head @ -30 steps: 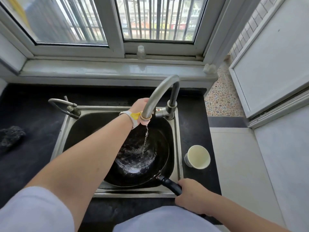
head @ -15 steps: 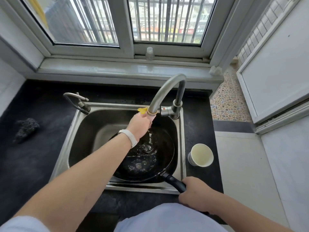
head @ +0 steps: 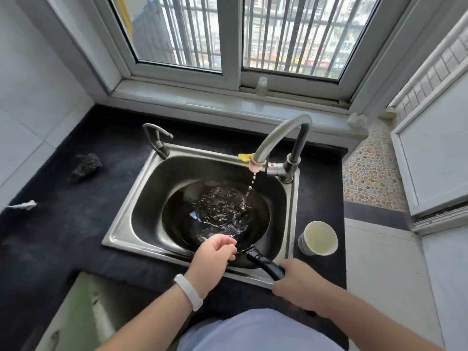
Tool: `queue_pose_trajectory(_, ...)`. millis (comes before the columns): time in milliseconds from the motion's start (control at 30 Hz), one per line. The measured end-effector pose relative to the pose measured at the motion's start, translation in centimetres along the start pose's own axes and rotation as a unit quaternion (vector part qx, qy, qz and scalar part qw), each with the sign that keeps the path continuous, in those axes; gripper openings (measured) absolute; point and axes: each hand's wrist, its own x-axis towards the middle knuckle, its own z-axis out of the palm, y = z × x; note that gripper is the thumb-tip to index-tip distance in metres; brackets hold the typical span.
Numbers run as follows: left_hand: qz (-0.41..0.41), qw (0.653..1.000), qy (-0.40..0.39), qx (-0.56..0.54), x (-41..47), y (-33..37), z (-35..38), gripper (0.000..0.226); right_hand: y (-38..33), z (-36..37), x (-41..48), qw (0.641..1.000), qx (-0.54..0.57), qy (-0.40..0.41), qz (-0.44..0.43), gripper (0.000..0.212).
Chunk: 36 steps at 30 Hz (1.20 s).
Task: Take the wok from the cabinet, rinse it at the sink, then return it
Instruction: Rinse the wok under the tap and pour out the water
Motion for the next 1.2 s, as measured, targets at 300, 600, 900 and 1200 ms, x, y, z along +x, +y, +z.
queue_pose_trajectory(300, -0.159, 0.981, -0.085, -0.078, -0.6, -1.7, 2.5, 0.029, -2.6, 0.8, -1.3, 0.999, 0.001, 0.015, -0.043, 0.015)
queue_pose_trajectory(600, -0.112, 0.945, -0.122, -0.280, 0.1, -0.8, 3.2, 0.025, -3.9, 1.4, -1.9, 0.997, 0.022, 0.017, -0.067, 0.014)
queue_pose_trajectory(900, -0.087, 0.957, -0.049, -0.271, 0.5, -0.3, 3.8, 0.020, -3.8, 1.8, -1.2, 0.995, 0.077, 0.008, -0.065, 0.009)
queue_pose_trajectory(1200, -0.083, 0.965, -0.040, -0.244, 0.3, -0.7, 3.3, 0.015, -3.2, 1.9, -1.1, 0.990, 0.112, -0.021, -0.077, 0.014)
